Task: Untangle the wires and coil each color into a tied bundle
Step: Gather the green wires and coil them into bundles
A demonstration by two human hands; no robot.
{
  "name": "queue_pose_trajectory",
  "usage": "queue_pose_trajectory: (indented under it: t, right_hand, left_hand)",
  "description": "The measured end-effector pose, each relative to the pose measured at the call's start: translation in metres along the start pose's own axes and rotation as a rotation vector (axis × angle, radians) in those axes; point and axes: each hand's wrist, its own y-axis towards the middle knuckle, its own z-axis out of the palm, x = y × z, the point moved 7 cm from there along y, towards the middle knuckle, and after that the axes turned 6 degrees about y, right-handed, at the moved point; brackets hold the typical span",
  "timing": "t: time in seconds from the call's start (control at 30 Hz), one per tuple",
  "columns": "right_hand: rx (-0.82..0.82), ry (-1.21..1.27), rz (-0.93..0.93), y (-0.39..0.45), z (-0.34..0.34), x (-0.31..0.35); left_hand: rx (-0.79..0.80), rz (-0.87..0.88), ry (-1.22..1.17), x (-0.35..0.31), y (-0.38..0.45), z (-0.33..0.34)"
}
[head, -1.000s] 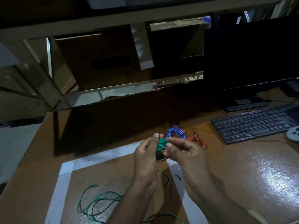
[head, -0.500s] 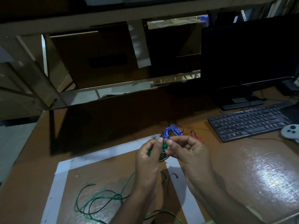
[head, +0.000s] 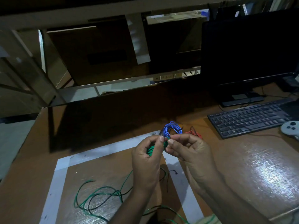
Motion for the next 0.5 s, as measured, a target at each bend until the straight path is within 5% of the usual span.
queue_pose_trajectory:
  t: [0.5]
  right_hand:
    - [0.027,-0.009,-0.056,0.0007,-0.0012,0.0005]
  left_hand:
    - [0.016,0.068,0.059,0.0037,0.002,0.0]
